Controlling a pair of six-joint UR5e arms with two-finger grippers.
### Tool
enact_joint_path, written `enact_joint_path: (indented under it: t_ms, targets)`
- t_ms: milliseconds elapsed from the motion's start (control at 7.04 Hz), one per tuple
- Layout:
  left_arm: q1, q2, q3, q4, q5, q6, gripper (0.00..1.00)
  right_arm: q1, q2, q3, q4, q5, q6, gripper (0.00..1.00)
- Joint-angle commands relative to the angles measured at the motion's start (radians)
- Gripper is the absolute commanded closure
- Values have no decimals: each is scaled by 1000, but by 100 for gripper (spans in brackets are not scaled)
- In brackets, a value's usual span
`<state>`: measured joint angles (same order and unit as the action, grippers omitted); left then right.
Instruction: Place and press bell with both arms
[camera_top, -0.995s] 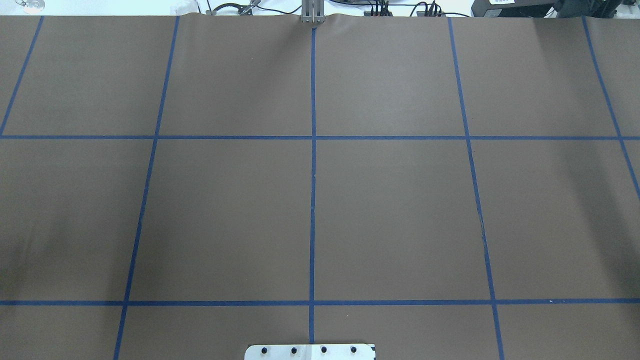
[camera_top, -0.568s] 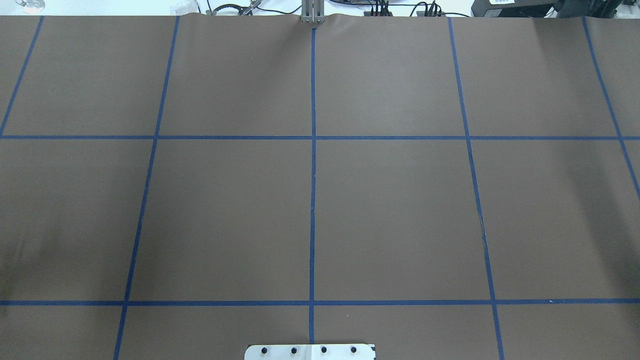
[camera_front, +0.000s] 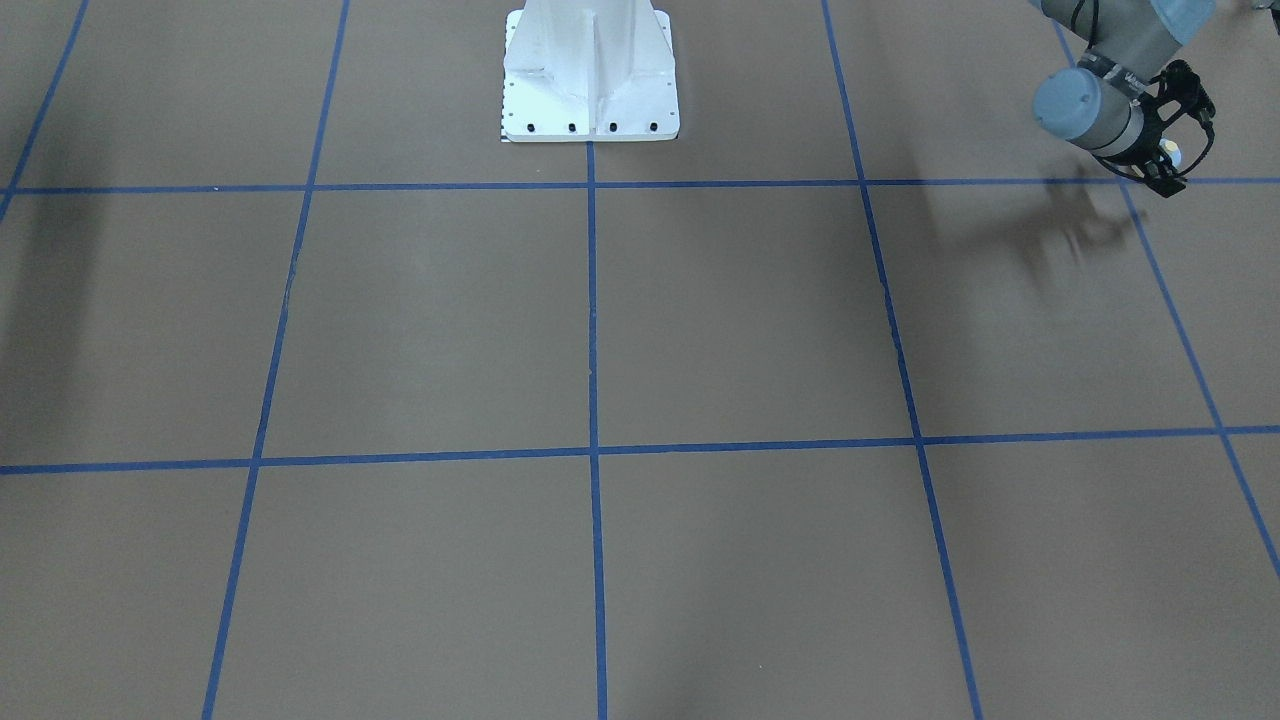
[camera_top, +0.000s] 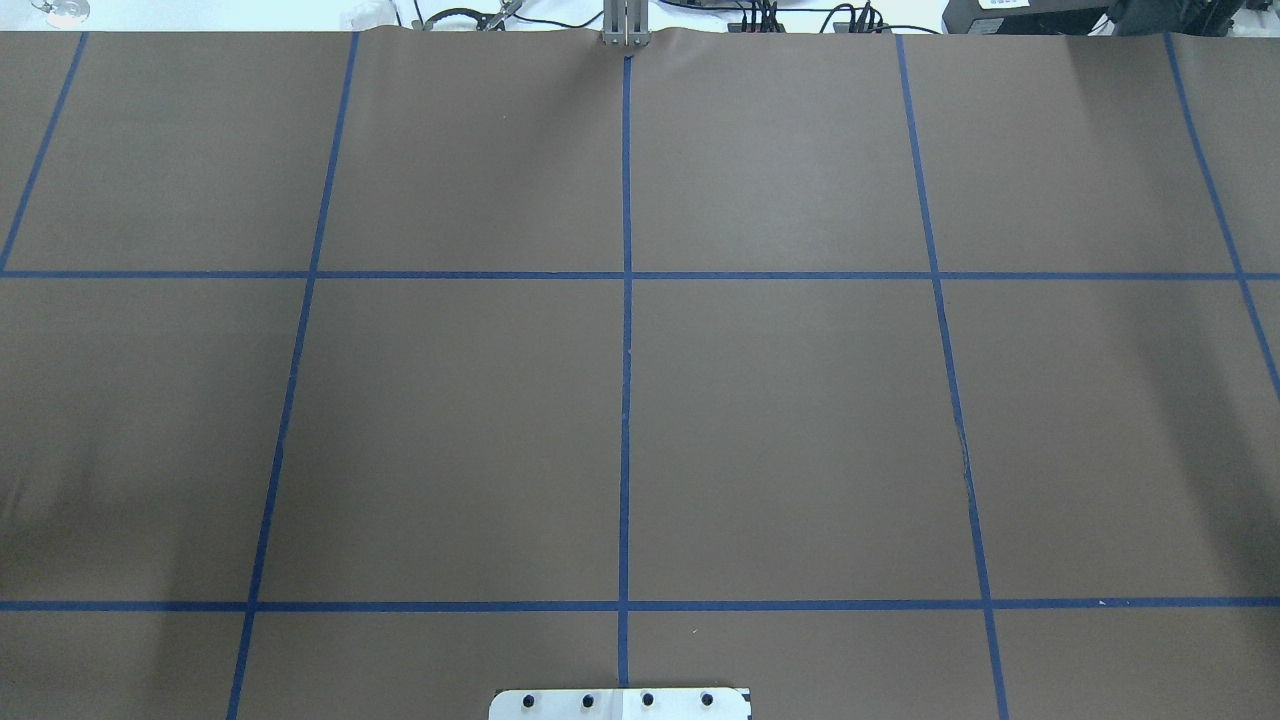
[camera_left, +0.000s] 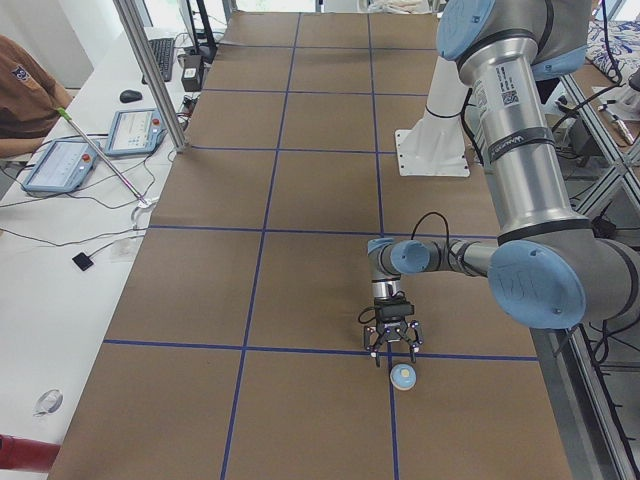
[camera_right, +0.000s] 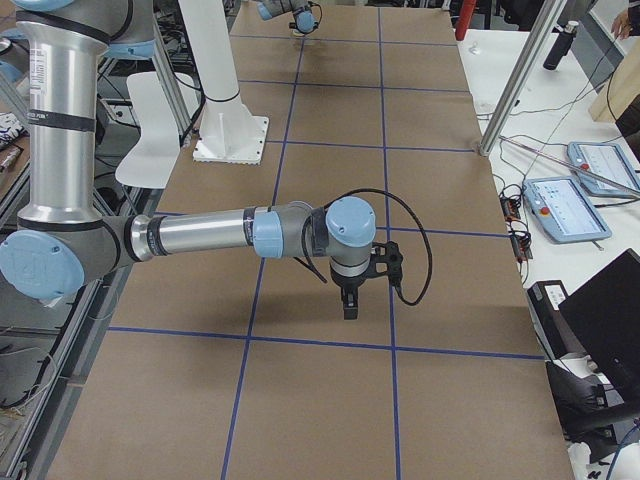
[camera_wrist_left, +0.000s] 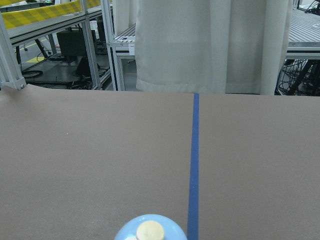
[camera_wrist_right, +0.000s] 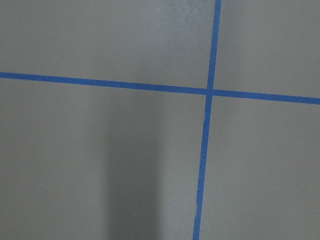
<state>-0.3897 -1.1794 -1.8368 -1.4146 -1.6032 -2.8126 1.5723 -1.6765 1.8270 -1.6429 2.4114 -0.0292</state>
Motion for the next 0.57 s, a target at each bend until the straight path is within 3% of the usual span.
enact_joint_path:
  t_ms: [0, 426]
  targets:
    - [2, -17, 36, -1, 0, -25, 0, 0, 0, 6, 0, 0, 0, 0]
    - [23, -16, 64, -4, -7, -74, 0, 2, 0, 9, 0, 0, -2, 0]
